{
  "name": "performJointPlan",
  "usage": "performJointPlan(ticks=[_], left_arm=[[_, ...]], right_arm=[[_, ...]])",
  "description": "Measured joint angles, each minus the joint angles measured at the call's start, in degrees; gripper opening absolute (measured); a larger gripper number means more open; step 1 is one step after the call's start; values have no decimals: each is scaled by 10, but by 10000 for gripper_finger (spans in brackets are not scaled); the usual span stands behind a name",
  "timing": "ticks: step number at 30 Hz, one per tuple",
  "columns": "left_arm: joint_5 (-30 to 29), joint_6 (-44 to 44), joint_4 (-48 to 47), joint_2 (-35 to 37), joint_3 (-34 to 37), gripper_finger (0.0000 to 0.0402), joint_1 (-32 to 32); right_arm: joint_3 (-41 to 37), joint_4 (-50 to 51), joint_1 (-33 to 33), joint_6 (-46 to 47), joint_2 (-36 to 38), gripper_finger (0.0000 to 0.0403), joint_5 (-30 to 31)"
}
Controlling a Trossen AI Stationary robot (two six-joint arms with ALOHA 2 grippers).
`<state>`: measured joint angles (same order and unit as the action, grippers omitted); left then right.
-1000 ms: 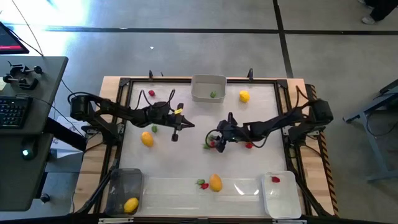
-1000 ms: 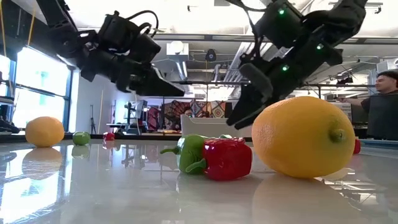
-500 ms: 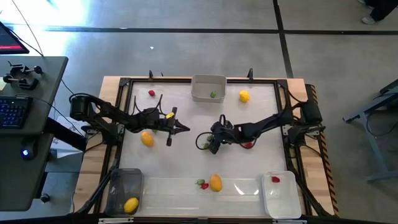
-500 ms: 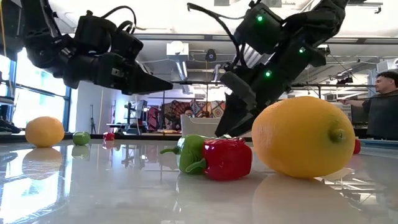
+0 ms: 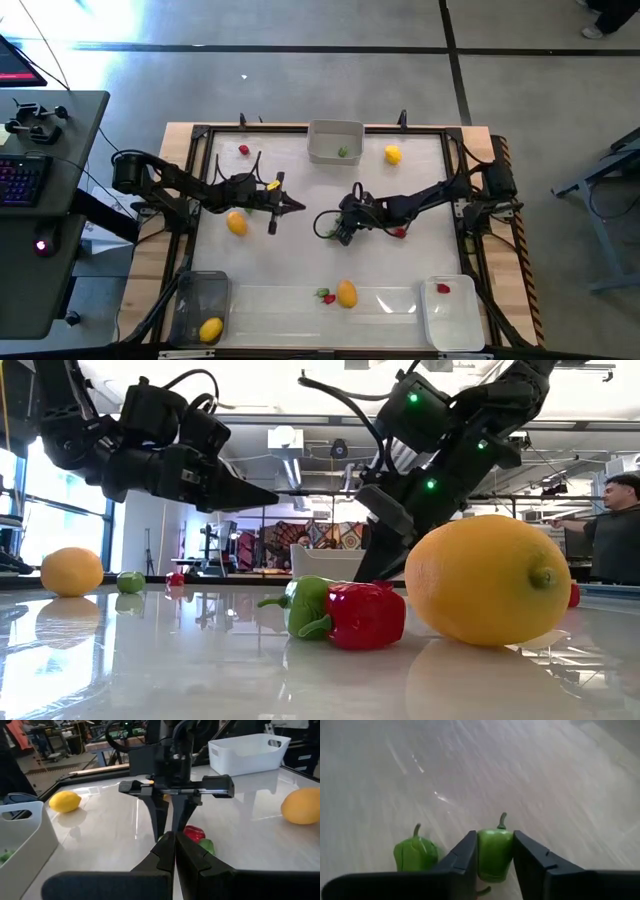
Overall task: Sort produce into baskets
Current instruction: Put the green chili pepper into the gray bin
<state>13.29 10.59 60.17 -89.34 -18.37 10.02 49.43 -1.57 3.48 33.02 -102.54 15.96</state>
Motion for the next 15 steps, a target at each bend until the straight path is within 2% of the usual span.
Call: performJointPlan(ticks=[4, 9, 15], left_arm=[[-6, 0, -1, 0, 0, 0, 0], [-6, 0, -1, 0, 0, 0, 0], [-7, 1, -2, 0, 0, 0, 0]], right_arm=[[1, 0, -4, -24, 0, 80, -2], [24, 10, -27, -66, 3, 82, -43], [87, 78, -80, -140, 19, 82, -32]])
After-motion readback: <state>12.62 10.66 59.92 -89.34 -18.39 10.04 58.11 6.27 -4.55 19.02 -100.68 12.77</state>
